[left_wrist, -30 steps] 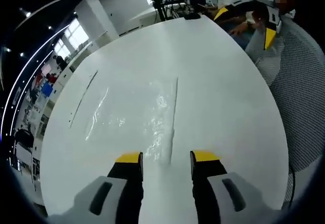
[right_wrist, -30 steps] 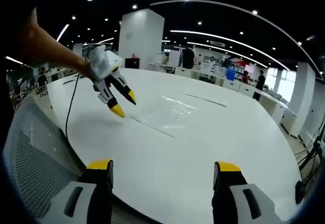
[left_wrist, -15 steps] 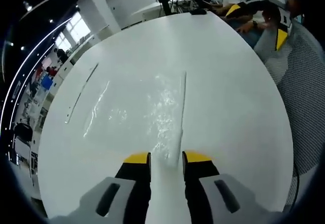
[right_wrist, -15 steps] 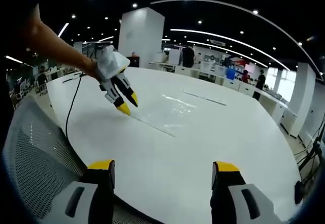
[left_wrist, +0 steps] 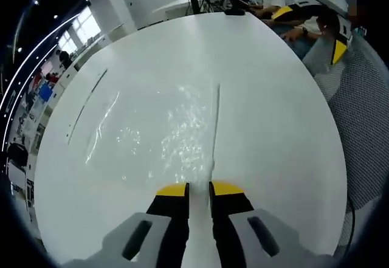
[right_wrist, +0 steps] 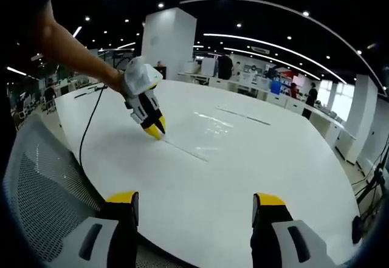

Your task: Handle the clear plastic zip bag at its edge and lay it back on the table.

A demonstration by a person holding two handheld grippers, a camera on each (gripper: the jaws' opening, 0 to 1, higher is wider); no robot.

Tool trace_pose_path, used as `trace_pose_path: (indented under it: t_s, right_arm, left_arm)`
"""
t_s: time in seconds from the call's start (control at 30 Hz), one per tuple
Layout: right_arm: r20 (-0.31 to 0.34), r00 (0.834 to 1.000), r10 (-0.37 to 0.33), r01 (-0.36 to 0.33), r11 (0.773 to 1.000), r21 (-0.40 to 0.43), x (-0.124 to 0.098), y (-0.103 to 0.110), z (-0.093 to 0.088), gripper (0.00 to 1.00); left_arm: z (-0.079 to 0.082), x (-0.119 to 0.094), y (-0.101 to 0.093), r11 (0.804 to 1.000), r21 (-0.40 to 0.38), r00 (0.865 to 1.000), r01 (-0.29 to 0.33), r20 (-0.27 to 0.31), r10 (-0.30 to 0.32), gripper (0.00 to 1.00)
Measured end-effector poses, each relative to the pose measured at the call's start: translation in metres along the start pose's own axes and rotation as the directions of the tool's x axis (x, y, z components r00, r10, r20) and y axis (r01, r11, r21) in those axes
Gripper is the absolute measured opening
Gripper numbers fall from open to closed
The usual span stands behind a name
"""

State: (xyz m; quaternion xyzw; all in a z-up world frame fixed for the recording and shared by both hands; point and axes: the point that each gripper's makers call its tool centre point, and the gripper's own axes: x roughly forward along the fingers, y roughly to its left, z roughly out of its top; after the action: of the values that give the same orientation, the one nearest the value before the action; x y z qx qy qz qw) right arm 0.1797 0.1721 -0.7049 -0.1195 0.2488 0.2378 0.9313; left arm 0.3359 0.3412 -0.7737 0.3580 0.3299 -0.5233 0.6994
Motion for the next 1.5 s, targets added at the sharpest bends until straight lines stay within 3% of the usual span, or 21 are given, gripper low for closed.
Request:
trace_pose_path:
  t_s: [0.13,0.37,0.7,1.1,1.27,1.5]
  right_arm:
    - [-0.003,1.000,0.002,-0.002,1.000,-0.002,0.000,0.000,0.000,0.75]
    - [-0.003,1.000,0.001,-0.001,1.000,0.000,0.000,0.000,0.000,0.74]
    - [0.002,1.000,-0.001,0.001,1.000,0.000,-0.001,0.000,0.001,0.74]
    - [-0.002,1.000,0.006,-0.006,1.000,-0.014,0.000,0.001,0.001,0.74]
    - [0.004,1.000,0.031,-0.031,1.000,-0.001,0.001,0.005,0.003,0.83]
    - [0.010,0.999,0.038,-0.038,0.999,-0.008,0.000,0.005,0.005,0.83]
  left_arm:
    - [0.000,0.003,-0.001,0.999,-0.035,0.999,0.038,-0.008,-0.038,0.04]
    - [-0.003,0.007,0.004,0.995,-0.093,0.999,0.048,-0.007,-0.049,0.03]
    - [-0.007,0.000,-0.001,0.997,-0.069,1.000,0.022,0.011,-0.021,0.00]
    - [-0.018,-0.014,-0.016,0.999,-0.044,1.000,0.020,-0.015,-0.020,0.00]
    - [-0.018,-0.018,-0.019,0.999,-0.035,1.000,0.018,-0.016,-0.019,0.00]
    - [-0.015,-0.027,-0.026,1.000,-0.011,1.000,0.000,-0.004,0.000,0.00]
